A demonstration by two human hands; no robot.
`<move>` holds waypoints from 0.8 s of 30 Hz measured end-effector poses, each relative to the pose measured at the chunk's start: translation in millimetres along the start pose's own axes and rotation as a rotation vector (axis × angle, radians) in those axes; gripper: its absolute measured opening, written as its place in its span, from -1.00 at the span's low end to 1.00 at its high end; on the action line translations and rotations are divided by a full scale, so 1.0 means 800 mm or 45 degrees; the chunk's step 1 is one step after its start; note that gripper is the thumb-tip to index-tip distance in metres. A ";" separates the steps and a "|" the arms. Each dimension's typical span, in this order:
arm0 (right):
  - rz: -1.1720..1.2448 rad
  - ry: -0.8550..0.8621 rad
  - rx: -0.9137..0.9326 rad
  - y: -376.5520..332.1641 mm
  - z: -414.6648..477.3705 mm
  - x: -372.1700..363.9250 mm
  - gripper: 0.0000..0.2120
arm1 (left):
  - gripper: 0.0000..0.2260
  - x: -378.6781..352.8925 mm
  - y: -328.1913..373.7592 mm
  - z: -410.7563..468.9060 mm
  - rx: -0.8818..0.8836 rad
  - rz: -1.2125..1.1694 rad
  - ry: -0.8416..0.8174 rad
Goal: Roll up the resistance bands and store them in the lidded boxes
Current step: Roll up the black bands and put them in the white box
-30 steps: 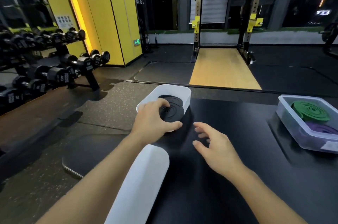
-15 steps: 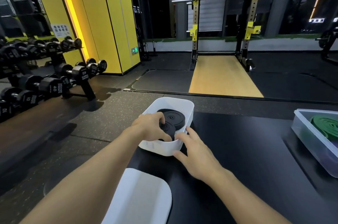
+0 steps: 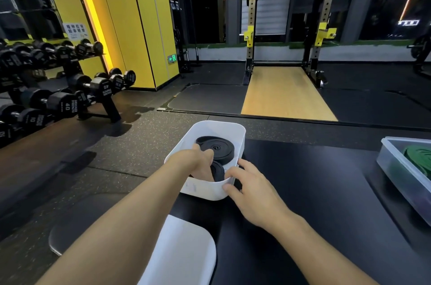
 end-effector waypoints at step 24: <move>0.050 -0.031 -0.114 0.011 -0.003 -0.008 -0.85 | -0.47 0.004 0.015 0.002 -0.197 -0.066 0.188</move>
Point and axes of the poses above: each hand's wrist, its own z-axis towards the middle knuckle, its own x-axis out of the back of the hand, y = z × x, the point moved 8 cm from there along z, towards the middle knuckle, and after that the axes turned 8 degrees about z, right-handed, at the moved point
